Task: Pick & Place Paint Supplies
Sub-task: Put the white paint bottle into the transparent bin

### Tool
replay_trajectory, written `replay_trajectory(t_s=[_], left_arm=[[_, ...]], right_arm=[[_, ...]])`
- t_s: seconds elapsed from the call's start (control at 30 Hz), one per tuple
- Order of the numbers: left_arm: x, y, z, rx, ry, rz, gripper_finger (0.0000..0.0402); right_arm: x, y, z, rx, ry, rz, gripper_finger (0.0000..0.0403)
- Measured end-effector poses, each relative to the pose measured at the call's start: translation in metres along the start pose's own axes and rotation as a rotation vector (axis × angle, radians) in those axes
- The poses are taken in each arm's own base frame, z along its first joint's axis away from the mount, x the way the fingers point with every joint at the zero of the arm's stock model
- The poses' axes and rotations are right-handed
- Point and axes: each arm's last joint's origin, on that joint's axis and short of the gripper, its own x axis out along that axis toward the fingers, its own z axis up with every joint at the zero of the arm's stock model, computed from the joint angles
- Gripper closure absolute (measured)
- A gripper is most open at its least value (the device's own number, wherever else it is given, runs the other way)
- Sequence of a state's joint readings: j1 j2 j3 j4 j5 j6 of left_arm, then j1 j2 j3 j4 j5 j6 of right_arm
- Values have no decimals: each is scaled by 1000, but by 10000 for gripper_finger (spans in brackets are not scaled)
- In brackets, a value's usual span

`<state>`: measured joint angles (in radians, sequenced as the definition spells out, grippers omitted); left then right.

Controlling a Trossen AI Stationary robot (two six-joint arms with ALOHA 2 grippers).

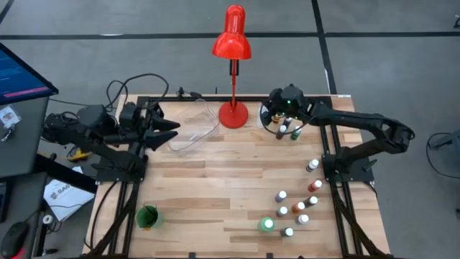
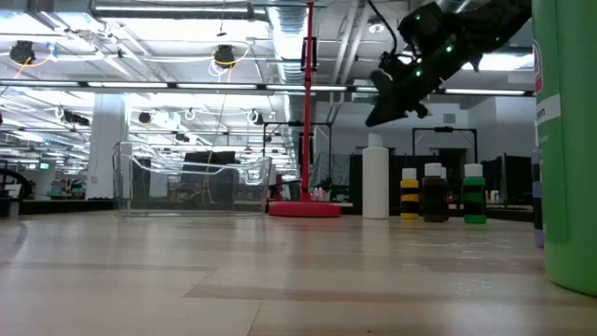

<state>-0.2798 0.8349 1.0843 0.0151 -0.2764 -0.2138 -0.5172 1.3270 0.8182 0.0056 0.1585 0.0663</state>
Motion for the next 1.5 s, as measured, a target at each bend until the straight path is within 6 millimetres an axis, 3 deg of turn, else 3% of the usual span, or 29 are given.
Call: replay_trajectory(t_s=[0.2, 0.57, 0.83, 1.0, 1.1, 1.2, 1.33, 1.5], left_arm=[[2, 2, -11, 9, 31, 15, 293], [-1, 3, -9, 4, 21, 16, 295], [-3, 3, -7, 3, 12, 14, 296], [-2, 3, -8, 52, 13, 34, 295], [0, 4, -10, 123, 20, 65, 286], [2, 4, -11, 170, 25, 69, 263], [8, 3, -17, 198, 49, 71, 213], [14, 3, -22, 205, 70, 73, 149]], right_arm=[[11, 5, -2, -28, -13, 4, 403], [38, 13, -12, -51, -16, 19, 403], [17, 9, -4, -46, -28, 0, 403], [-5, 6, 14, -29, -122, -15, 403], [-30, 5, 35, -29, -142, -29, 400], [-52, 3, 45, -100, -40, -42, 376], [-71, 3, 43, -131, 86, -32, 313], [-75, -1, 26, -86, 176, -47, 206]])
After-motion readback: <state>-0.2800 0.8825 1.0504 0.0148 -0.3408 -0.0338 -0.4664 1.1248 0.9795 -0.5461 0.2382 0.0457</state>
